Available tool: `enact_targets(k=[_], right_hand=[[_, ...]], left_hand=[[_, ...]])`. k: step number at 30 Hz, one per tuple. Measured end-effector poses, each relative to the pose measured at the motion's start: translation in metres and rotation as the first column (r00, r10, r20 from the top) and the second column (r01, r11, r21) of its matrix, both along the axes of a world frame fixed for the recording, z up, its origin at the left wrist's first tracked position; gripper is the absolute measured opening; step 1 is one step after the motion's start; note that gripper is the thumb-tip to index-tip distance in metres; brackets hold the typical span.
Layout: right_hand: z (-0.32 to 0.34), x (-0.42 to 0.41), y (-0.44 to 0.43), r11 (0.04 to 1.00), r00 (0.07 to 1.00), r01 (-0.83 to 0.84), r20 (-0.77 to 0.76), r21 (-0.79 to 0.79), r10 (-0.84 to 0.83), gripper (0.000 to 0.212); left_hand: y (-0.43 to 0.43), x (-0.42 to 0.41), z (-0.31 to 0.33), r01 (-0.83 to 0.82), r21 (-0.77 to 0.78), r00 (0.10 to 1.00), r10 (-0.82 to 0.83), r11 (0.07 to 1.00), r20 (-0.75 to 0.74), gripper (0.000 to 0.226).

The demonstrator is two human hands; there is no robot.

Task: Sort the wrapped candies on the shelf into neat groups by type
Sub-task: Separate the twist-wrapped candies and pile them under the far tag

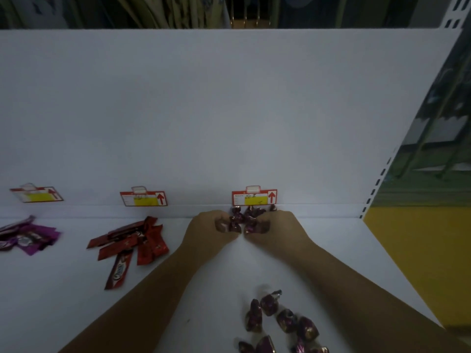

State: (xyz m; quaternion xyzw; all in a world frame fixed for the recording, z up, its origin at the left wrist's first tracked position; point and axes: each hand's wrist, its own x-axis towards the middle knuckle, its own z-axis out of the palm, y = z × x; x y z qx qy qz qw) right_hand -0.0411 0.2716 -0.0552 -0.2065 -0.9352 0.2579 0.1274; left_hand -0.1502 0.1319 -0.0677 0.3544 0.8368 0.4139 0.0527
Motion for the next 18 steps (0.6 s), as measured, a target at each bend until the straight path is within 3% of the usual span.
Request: enact_targets(k=[5, 11, 18], right_hand=[[-0.006, 0.001, 0.002, 1.000, 1.000, 0.015, -0.018, -0.001, -0.015, 0.008], [-0.011, 0.001, 0.002, 0.997, 0.994, 0.074, -0.078, -0.004, -0.074, 0.014], [-0.012, 0.001, 0.000, 0.996, 0.990, 0.079, -0.111, -0.036, -0.082, 0.013]], left_hand=[[0.008, -0.004, -0.003, -0.004, 0.041, 1.000, 0.004, 0.999, 0.021, 0.020], [0.008, -0.001, -0.011, -0.096, 0.077, 0.995, 0.095, 0.992, 0.015, 0.019], [0.006, 0.002, -0.008, -0.075, 0.095, 0.997, 0.075, 0.993, 0.005, 0.017]])
